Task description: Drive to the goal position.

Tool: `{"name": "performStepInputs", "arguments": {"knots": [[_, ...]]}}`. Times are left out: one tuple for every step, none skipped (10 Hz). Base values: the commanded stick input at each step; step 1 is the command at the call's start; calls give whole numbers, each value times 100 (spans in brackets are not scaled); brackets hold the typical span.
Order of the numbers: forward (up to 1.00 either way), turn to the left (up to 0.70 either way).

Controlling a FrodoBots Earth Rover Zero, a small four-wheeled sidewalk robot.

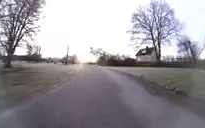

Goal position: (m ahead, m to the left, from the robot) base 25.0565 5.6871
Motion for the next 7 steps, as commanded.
{"name": "performStepInputs", "arguments": {"knots": [[100,0],[100,0],[100,0],[100,0],[100,0],[100,0],[100,0]]}}
